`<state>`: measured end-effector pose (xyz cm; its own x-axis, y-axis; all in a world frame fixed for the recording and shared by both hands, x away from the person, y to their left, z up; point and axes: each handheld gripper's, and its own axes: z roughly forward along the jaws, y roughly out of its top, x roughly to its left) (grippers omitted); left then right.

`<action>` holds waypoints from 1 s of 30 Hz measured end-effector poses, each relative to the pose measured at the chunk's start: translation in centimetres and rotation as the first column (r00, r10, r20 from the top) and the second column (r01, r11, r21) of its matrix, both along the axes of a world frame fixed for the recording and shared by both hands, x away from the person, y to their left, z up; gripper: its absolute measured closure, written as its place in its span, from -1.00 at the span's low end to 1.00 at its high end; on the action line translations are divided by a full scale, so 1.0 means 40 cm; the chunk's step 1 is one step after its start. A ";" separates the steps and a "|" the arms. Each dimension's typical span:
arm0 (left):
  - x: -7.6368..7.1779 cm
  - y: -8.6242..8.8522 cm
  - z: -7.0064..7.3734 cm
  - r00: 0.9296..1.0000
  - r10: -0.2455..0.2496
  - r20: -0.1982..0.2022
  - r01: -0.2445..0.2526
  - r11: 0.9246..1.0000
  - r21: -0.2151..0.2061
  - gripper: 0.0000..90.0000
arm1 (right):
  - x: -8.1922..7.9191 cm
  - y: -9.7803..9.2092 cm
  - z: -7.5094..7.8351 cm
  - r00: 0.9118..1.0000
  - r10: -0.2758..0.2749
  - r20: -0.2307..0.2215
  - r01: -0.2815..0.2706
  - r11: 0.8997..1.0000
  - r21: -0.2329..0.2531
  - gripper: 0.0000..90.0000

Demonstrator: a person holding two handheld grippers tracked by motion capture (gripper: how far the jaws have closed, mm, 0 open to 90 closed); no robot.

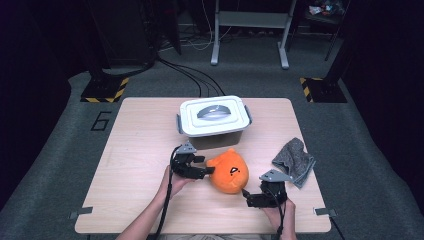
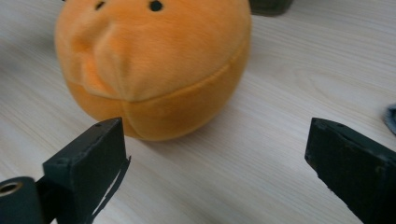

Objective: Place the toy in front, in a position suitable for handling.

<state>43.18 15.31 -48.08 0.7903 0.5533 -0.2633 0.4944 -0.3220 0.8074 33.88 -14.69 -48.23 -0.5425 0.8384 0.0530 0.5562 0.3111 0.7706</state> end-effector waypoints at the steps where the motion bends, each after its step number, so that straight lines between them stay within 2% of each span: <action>1: 0.001 -0.001 -0.001 1.000 -0.004 -0.009 0.004 1.000 -0.003 -0.19 | 0.002 0.005 0.000 1.000 0.011 -0.003 -0.011 1.000 0.005 -0.85; 2: 0.001 -0.001 -0.001 1.000 -0.004 -0.009 0.004 1.000 -0.003 -0.16 | 0.002 0.005 0.000 1.000 0.011 -0.003 -0.011 1.000 0.005 -0.85; 3: 0.003 -0.006 -0.002 1.000 -0.020 -0.013 0.020 1.000 -0.004 -0.11 | 0.006 0.010 0.000 0.999 0.034 -0.009 -0.034 0.999 0.042 -0.80; 6: 0.000 -0.013 -0.002 0.999 -0.032 -0.012 0.032 0.999 0.006 -0.04 | 0.009 0.013 0.004 0.999 0.046 -0.002 -0.046 0.997 0.056 -0.74; 7: 0.000 -0.015 -0.002 0.999 -0.035 -0.007 0.035 0.999 0.008 -0.02 | 0.009 0.014 0.006 0.999 0.053 -0.005 -0.053 0.996 0.078 -0.72; 10: -0.001 -0.020 -0.003 0.999 -0.042 -0.005 0.042 0.999 0.019 0.07 | 0.011 0.028 0.010 0.998 0.060 -0.010 -0.059 0.996 0.071 -0.66; 14: -0.005 -0.027 -0.004 0.999 -0.052 -0.006 0.052 0.998 0.033 0.23 | 0.022 0.047 0.004 0.998 0.062 -0.022 -0.061 0.997 0.043 -0.37; 18: -0.010 -0.034 -0.007 0.999 -0.053 -0.005 0.053 0.998 0.045 0.49 | 0.026 0.054 -0.001 0.998 0.046 -0.041 -0.044 0.998 0.039 -0.13; 19: -0.010 -0.034 -0.007 0.999 -0.053 -0.005 0.053 0.998 0.045 0.58 | 0.026 0.054 -0.001 0.998 0.046 -0.041 -0.044 0.998 0.039 -0.13; 20: -0.011 -0.041 -0.010 0.999 -0.044 -0.009 0.045 0.997 0.059 0.70 | 0.029 0.056 -0.009 0.998 0.040 -0.050 -0.038 0.998 0.044 0.08; 21: -0.011 -0.041 -0.010 0.999 -0.044 -0.009 0.045 0.997 0.059 0.75 | 0.029 0.056 -0.009 0.998 0.040 -0.050 -0.038 0.998 0.044 0.08; 22: -0.015 -0.046 -0.012 0.999 -0.039 -0.007 0.039 0.998 0.057 0.75 | 0.031 0.057 -0.013 0.998 0.039 -0.051 -0.037 0.998 0.046 0.14; 23: -0.018 -0.051 -0.011 0.999 -0.052 0.006 0.051 0.996 0.074 0.81 | 0.036 0.055 -0.020 0.998 0.027 -0.061 -0.024 0.999 0.044 0.30; 24: -0.018 -0.051 -0.011 0.999 -0.052 0.006 0.051 0.996 0.074 0.83 | 0.036 0.055 -0.020 0.998 0.027 -0.061 -0.024 0.999 0.044 0.30; 25: -0.021 -0.054 -0.010 0.999 -0.050 0.010 0.049 0.996 0.078 0.84 | 0.038 0.052 -0.025 0.998 0.018 -0.061 -0.015 0.999 0.045 0.43; 26: -0.024 -0.056 -0.008 0.998 -0.052 0.028 0.049 0.995 0.089 0.85 | 0.037 0.052 -0.026 0.998 0.016 -0.061 -0.013 0.999 0.048 0.46; 27: -0.024 -0.056 -0.008 0.998 -0.052 0.028 0.049 0.995 0.089 0.86 | 0.035 0.052 -0.026 0.998 0.013 -0.059 -0.009 0.999 0.053 0.49; 28: -0.029 -0.054 -0.005 0.997 -0.049 0.052 0.044 0.995 0.092 0.87 | 0.033 0.051 -0.025 0.999 0.011 -0.050 -0.008 0.999 0.049 0.51; 29: -0.029 -0.054 -0.005 0.997 -0.049 0.052 0.044 0.995 0.092 0.87 | 0.033 0.051 -0.025 0.999 0.011 -0.050 -0.008 0.999 0.049 0.51; 30: -0.036 -0.048 0.004 0.997 -0.044 0.066 0.039 0.996 0.077 0.88 | 0.029 0.049 -0.020 0.999 0.017 -0.032 -0.015 0.998 0.053 0.55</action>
<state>41.73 13.39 -47.91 0.8274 0.5362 -0.1667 0.4243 -0.4025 0.8112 35.05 -12.74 -49.01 -0.5532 0.8251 0.1150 0.5765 0.2795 0.7678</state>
